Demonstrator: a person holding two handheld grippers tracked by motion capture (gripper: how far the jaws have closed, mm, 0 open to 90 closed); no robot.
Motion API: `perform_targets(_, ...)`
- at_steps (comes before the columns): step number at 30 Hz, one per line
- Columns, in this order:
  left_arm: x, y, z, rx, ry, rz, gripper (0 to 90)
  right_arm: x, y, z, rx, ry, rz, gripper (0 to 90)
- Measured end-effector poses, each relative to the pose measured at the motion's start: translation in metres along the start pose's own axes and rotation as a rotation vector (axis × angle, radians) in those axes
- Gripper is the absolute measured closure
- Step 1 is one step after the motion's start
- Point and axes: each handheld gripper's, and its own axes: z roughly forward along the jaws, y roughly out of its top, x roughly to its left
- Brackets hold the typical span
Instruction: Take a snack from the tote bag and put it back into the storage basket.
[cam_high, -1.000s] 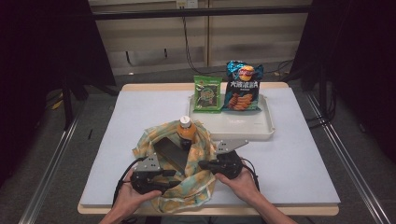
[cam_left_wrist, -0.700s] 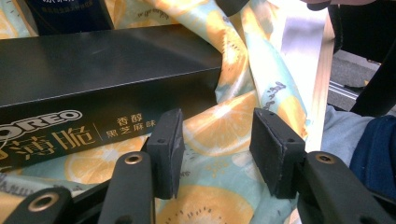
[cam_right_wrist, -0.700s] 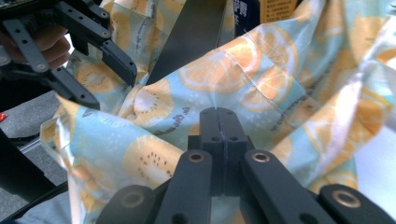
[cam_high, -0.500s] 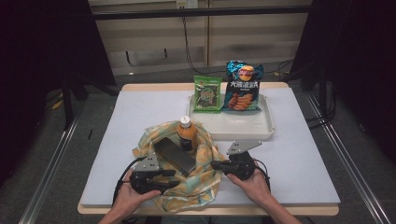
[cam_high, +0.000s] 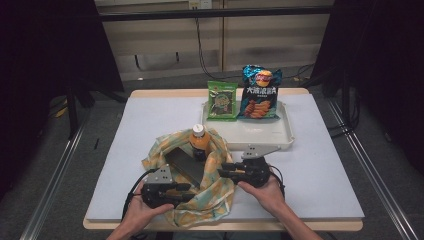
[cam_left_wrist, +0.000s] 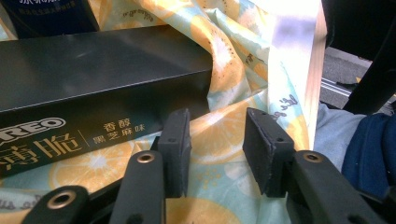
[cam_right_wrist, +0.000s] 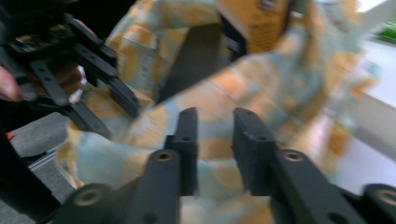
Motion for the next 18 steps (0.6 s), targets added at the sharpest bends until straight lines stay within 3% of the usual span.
perform_targets(1, 0.0, 0.0, 0.0, 0.009, 0.001, 0.006, 62.4, 0.003, 0.001, 0.003, 0.006, -0.004, -0.01, 57.1)
perform_targets(4, 0.001, 0.0, 0.002, 0.01, 0.001, -0.001, 62.5, 0.007, 0.005, 0.012, 0.019, -0.006, -0.033, 49.6)
perform_targets(7, 0.002, 0.0, 0.002, 0.016, 0.003, -0.001, 62.4, 0.008, 0.01, 0.024, 0.026, -0.036, -0.055, 38.7)
perform_targets(10, 0.002, 0.0, 0.002, 0.017, 0.005, -0.001, 62.3, 0.007, 0.013, 0.035, 0.025, -0.035, -0.046, 31.8)
perform_targets(14, 0.002, 0.0, 0.002, 0.019, 0.005, -0.002, 62.1, 0.011, 0.011, 0.051, 0.054, -0.043, -0.037, 27.1)
perform_targets(18, 0.003, 0.0, 0.004, 0.012, 0.002, -0.005, 61.5, 0.014, 0.01, 0.058, 0.061, -0.049, -0.034, 28.9)
